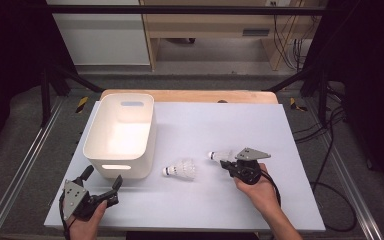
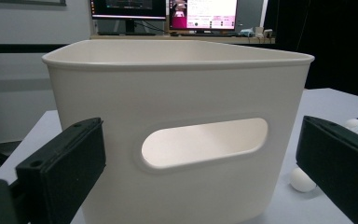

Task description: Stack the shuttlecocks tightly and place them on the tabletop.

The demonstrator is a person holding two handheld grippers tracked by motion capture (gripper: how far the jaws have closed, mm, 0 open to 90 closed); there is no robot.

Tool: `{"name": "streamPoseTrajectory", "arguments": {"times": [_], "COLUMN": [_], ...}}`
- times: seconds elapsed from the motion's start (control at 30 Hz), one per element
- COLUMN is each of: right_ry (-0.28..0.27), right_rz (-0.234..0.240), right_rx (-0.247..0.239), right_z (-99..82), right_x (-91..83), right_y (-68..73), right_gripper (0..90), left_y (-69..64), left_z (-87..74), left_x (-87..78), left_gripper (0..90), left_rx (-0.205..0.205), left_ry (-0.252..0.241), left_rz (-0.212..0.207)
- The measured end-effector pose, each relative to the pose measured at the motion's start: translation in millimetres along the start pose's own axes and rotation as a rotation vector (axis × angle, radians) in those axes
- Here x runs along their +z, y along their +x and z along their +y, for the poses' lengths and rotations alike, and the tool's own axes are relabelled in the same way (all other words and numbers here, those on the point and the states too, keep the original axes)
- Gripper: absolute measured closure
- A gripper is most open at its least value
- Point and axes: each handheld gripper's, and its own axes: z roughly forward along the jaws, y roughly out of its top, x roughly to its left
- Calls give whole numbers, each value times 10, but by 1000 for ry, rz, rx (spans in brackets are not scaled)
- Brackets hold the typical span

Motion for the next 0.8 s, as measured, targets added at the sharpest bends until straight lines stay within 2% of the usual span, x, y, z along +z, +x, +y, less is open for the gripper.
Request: {"name": "streamPoseTrajectory", "arguments": {"times": [0.23, 0.8], "right_ry": [7, 15], "right_rz": [31, 98], "right_rx": [-27, -59], "right_z": [2, -28], "right_x": [-2, 73], "right_y": [92, 269], "right_gripper": [900, 900], "left_y": [8, 17], "left_z": [-3, -2], "left_x": [-8, -12], "left_gripper": [13, 13], "left_rx": [-3, -3], "left_ry": [1, -2], "left_rz": [0, 0]}}
